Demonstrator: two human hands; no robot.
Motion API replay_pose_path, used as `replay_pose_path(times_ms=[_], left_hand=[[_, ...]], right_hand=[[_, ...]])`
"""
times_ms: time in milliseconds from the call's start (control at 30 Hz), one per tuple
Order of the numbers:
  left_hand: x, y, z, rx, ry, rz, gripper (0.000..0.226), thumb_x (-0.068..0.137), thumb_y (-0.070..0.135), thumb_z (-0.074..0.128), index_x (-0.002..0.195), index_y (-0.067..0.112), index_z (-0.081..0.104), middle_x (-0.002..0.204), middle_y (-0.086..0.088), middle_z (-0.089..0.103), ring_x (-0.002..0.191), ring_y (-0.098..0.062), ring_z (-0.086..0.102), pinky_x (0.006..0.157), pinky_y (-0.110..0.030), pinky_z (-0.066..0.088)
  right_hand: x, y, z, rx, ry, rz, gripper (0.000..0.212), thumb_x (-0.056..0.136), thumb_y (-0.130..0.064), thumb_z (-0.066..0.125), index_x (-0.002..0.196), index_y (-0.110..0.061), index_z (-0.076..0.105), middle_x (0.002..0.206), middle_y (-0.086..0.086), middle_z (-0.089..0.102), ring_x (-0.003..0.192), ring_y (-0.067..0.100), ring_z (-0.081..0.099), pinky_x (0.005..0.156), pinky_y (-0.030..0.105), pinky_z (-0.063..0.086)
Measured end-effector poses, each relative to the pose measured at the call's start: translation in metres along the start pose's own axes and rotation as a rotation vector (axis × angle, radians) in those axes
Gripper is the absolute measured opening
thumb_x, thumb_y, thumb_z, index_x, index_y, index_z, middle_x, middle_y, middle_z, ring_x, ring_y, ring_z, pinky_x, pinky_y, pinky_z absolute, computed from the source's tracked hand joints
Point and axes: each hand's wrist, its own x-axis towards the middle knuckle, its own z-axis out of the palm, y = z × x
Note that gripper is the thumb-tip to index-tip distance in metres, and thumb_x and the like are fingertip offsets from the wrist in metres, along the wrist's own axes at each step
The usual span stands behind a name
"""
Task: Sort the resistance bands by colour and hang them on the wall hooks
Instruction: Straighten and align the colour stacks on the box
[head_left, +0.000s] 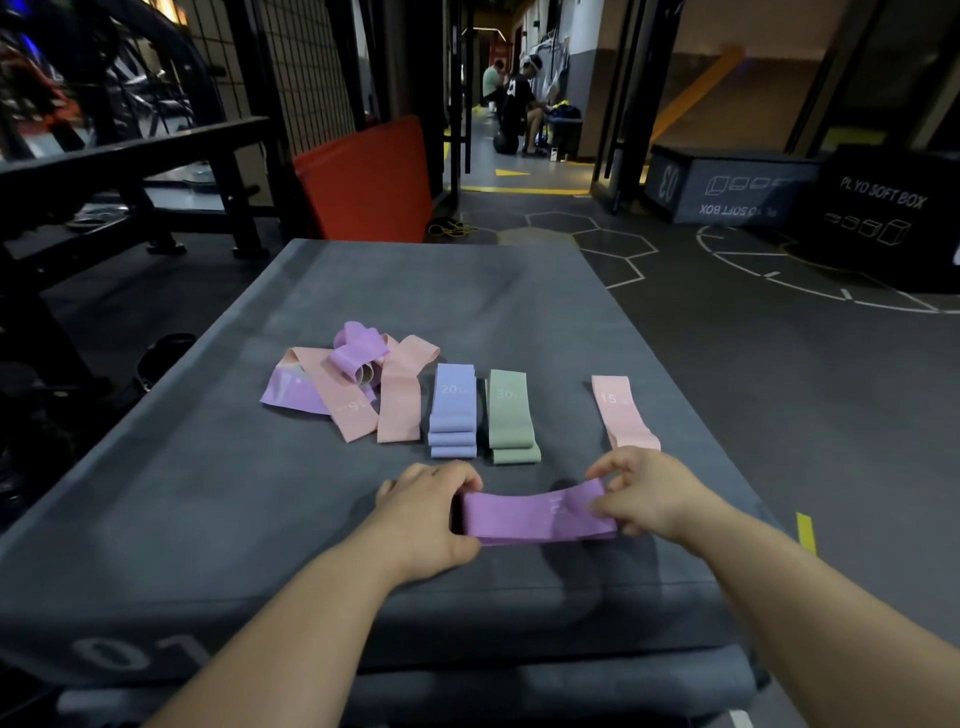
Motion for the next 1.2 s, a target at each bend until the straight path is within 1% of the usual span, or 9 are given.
replay_pose_path(times_ms=[133,400,567,667,800,967,1033,1133,1200], left_hand=[[0.000,0.001,-0.002,0.009,-0.015,0.007,0.033,0.075,0.039,0.066,0.100,0.041,0.044,0.107,0.021,0.045,0.113,-0.007,0.036,0.089,-0.030,0.027],[0.001,0.000,-0.003,0.019,-0.060,-0.002,0.029,0.076,0.041,0.067,0.097,0.042,0.047,0.113,0.021,0.046,0.113,-0.006,0.035,0.091,-0.031,0.028],[0.000,0.001,-0.004,0.018,-0.075,-0.019,0.029,0.076,0.048,0.068,0.096,0.042,0.048,0.114,0.022,0.045,0.116,-0.006,0.036,0.092,-0.031,0.027],[0.001,0.005,-0.005,-0.008,-0.056,-0.041,0.024,0.081,0.058,0.060,0.092,0.038,0.053,0.110,0.019,0.048,0.111,-0.006,0.038,0.088,-0.030,0.026],[0.005,0.008,-0.002,0.021,-0.010,-0.062,0.007,0.095,0.037,0.049,0.091,0.037,0.055,0.105,0.017,0.048,0.112,-0.010,0.041,0.093,-0.032,0.033],[0.006,0.010,0.000,-0.017,0.044,-0.100,0.010,0.090,0.025,0.056,0.091,0.035,0.054,0.101,0.015,0.055,0.102,-0.011,0.049,0.088,-0.032,0.045],[0.007,0.010,0.000,-0.053,0.034,-0.130,0.015,0.089,0.022,0.057,0.099,0.033,0.055,0.102,0.014,0.058,0.099,-0.011,0.052,0.088,-0.033,0.048],[0.009,0.011,0.000,-0.058,-0.002,-0.144,0.037,0.089,0.017,0.056,0.124,0.029,0.053,0.107,0.012,0.057,0.101,-0.011,0.053,0.090,-0.030,0.047],[0.010,0.013,0.000,-0.041,-0.024,-0.132,0.040,0.090,0.014,0.054,0.128,0.027,0.052,0.108,0.010,0.052,0.099,-0.012,0.052,0.087,-0.028,0.046]], right_hand=[[0.001,0.004,-0.002,-0.065,0.038,0.029,0.023,0.071,-0.007,0.071,0.089,-0.020,0.063,0.057,-0.004,0.065,0.041,0.003,0.053,0.046,0.018,0.044],[0.005,0.009,0.003,-0.181,0.078,0.038,0.022,0.066,-0.019,0.077,0.081,-0.025,0.062,0.064,-0.003,0.070,0.063,0.011,0.066,0.070,0.027,0.056],[0.004,0.009,0.004,-0.286,0.103,0.033,0.019,0.068,-0.029,0.078,0.073,-0.030,0.059,0.074,-0.004,0.070,0.075,0.015,0.067,0.073,0.028,0.055],[0.002,0.006,0.004,-0.324,0.101,0.042,0.012,0.069,-0.029,0.076,0.071,-0.026,0.065,0.075,-0.001,0.072,0.074,0.016,0.067,0.072,0.029,0.055],[0.003,0.004,0.004,-0.370,0.077,0.075,0.016,0.069,-0.031,0.073,0.070,-0.016,0.072,0.072,0.005,0.071,0.073,0.019,0.066,0.060,0.027,0.049],[0.003,0.003,0.006,-0.364,0.052,0.071,0.010,0.073,-0.027,0.072,0.067,-0.020,0.067,0.074,0.002,0.069,0.071,0.018,0.062,0.058,0.026,0.044],[0.003,0.003,0.007,-0.346,0.071,0.045,0.014,0.074,-0.025,0.070,0.064,-0.026,0.061,0.071,-0.006,0.066,0.070,0.014,0.059,0.056,0.024,0.042],[0.004,0.002,0.007,-0.313,0.086,-0.012,0.016,0.076,-0.021,0.066,0.067,-0.026,0.054,0.066,-0.009,0.059,0.068,0.015,0.055,0.056,0.023,0.039],[0.004,0.001,0.005,-0.269,0.085,-0.048,0.017,0.078,-0.016,0.062,0.070,-0.026,0.050,0.064,-0.008,0.056,0.066,0.016,0.051,0.056,0.024,0.038]])
